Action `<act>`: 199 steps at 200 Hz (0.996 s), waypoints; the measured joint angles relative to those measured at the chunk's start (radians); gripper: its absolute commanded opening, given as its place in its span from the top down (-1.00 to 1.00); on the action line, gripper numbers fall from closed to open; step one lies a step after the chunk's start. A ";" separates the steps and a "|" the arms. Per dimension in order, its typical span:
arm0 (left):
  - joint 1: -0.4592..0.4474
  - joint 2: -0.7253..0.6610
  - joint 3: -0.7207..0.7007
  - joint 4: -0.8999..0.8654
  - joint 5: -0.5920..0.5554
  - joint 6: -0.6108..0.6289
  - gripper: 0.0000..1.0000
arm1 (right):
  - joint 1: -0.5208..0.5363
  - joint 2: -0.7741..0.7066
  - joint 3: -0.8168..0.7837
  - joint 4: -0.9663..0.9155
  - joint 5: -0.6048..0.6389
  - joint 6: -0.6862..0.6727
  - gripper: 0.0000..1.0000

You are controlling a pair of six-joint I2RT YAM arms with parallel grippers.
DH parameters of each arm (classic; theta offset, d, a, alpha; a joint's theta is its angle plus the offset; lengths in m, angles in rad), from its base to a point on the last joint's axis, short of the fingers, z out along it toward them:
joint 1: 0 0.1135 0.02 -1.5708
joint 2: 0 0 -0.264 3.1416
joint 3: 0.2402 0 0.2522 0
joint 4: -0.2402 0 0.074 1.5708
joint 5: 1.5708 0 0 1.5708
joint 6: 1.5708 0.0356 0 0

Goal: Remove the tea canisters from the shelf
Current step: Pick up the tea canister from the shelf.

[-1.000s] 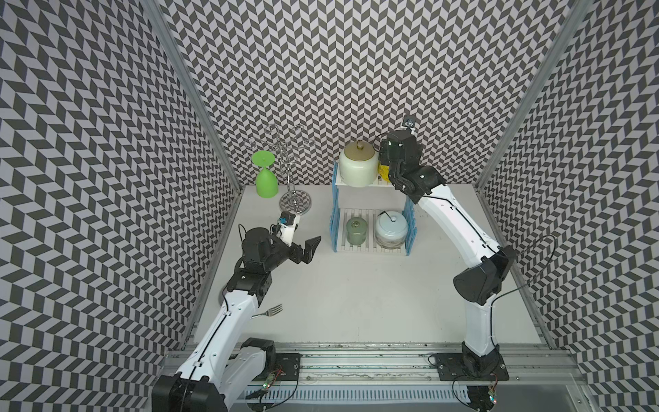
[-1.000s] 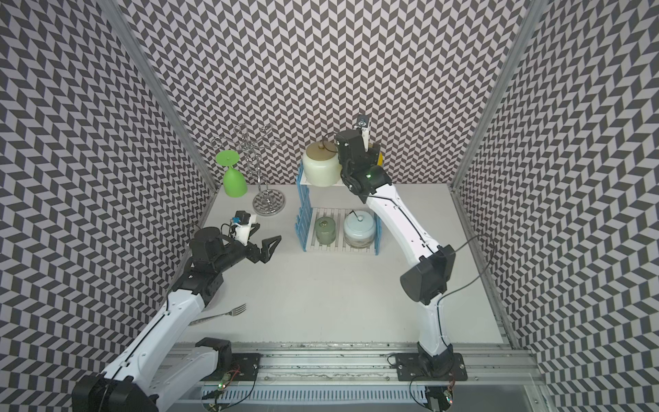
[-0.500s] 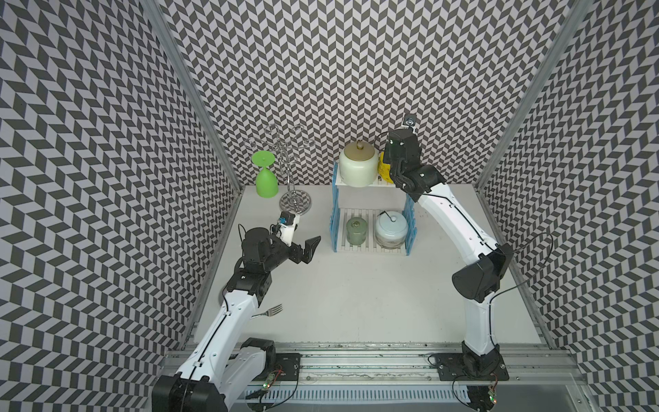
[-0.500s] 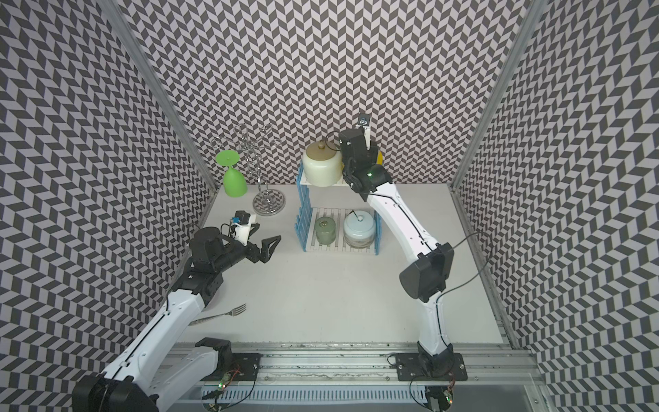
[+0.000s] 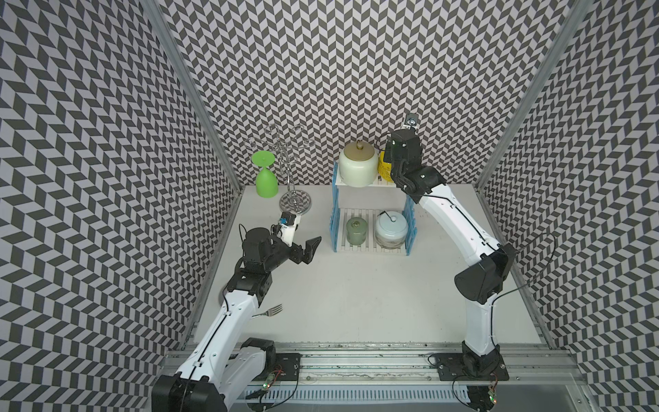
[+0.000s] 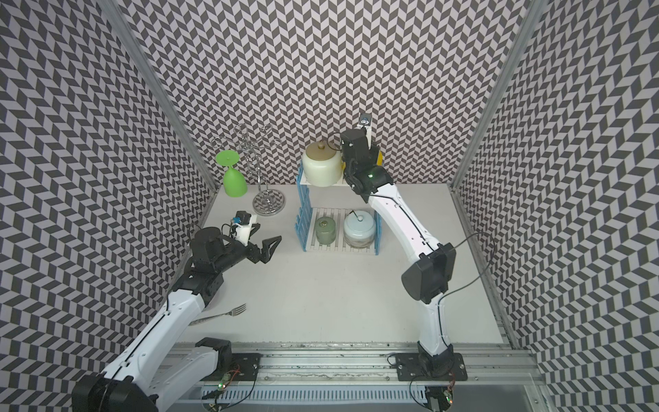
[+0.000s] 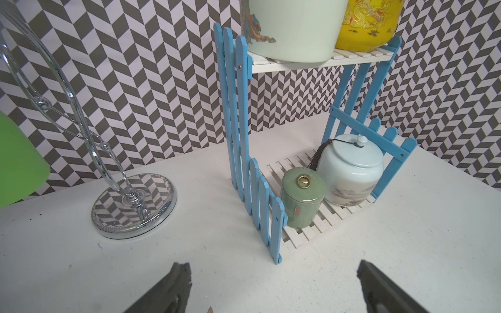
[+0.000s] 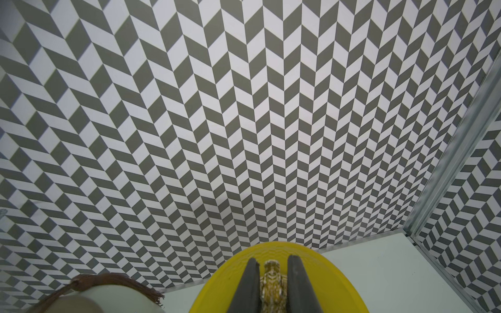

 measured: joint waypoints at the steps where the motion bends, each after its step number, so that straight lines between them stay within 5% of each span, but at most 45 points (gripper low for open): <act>1: 0.000 0.000 0.000 0.000 0.000 0.000 -1.00 | 0.000 0.000 0.000 0.000 0.000 -0.001 1.00; 147: -0.011 0.006 0.000 0.000 -0.008 0.004 -0.99 | 0.003 -0.058 -0.008 -0.073 -0.082 -0.080 1.00; 199: -0.011 0.006 0.000 0.001 -0.008 0.005 -1.00 | 0.030 -0.260 -0.200 -0.045 -0.093 -0.076 1.00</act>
